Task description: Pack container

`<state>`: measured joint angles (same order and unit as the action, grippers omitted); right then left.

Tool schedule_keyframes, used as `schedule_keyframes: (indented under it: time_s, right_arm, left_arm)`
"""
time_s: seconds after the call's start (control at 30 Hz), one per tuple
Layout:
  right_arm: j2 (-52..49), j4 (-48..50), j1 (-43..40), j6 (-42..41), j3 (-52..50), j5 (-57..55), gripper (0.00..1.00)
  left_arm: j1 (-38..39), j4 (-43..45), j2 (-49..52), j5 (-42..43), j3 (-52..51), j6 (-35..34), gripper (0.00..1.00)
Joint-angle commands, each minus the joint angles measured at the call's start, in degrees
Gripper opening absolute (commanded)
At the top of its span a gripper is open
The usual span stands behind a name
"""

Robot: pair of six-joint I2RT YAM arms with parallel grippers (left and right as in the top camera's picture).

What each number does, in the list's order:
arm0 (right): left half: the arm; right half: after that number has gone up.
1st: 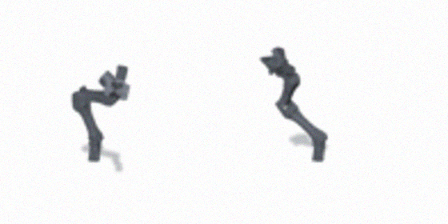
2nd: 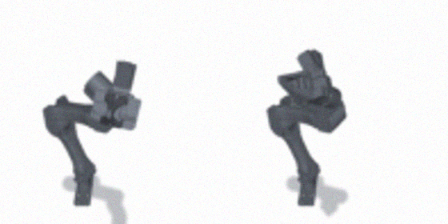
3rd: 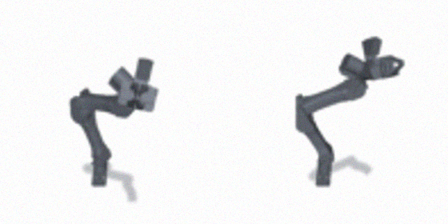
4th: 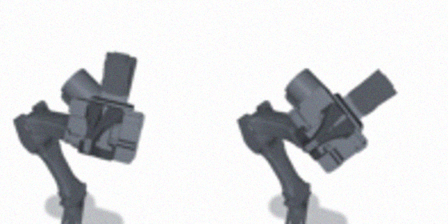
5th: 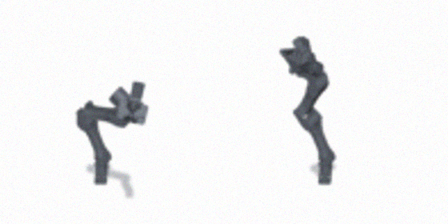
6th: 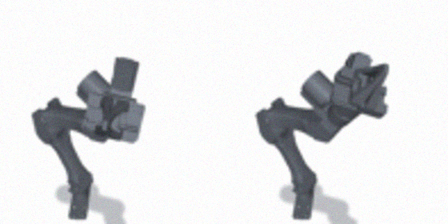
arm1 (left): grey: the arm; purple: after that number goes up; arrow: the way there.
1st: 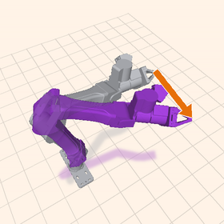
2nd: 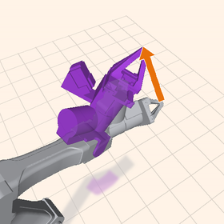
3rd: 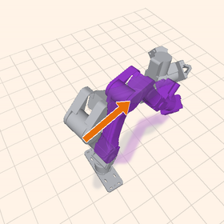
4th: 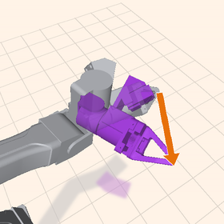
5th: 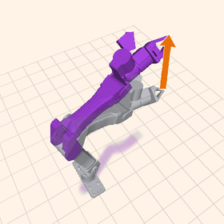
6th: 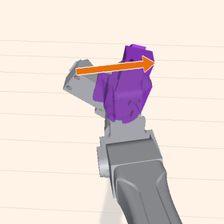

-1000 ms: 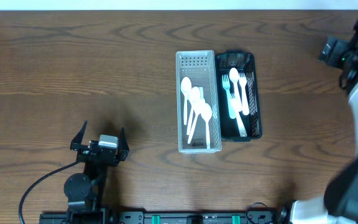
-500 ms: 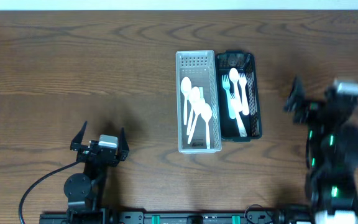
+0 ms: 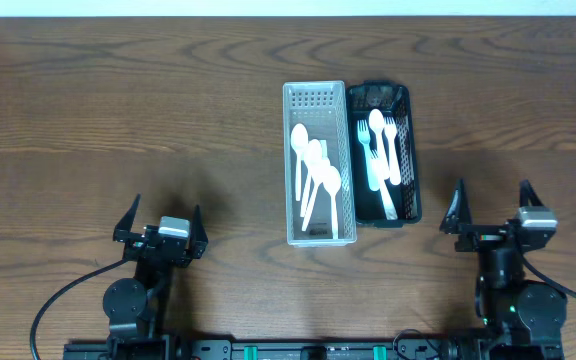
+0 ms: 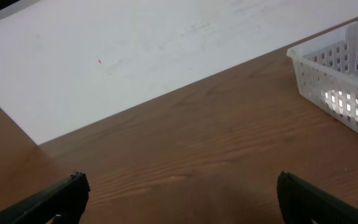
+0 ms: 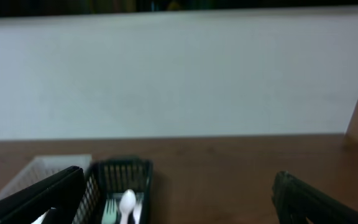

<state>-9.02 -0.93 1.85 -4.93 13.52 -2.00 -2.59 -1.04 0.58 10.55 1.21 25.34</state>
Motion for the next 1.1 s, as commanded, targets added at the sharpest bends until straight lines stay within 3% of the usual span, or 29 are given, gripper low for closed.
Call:
schedule_keyframes:
  time_s: [0.0, 0.37, 0.73, 1.07]
  right_arm:
    - [0.5, 0.5, 0.5, 1.2, -2.4, 0.7, 0.99]
    - [8.9, 3.3, 0.6, 1.2, -10.4, 0.5, 0.99]
    - [8.7, -3.3, 0.8, 1.1, -12.5, 0.6, 0.99]
    - [8.7, -3.4, 0.8, 2.3, -13.2, 0.8, 0.99]
  left_arm:
    - [-0.3, -1.9, -0.3, 0.8, -1.0, -0.5, 0.98]
    - [-0.3, -1.9, -0.3, 0.8, -1.0, -0.5, 0.98]
    - [-0.3, -1.9, -0.3, 0.8, -1.0, -0.6, 0.98]
    - [-0.3, -1.9, -0.3, 0.8, -1.0, -0.5, 0.98]
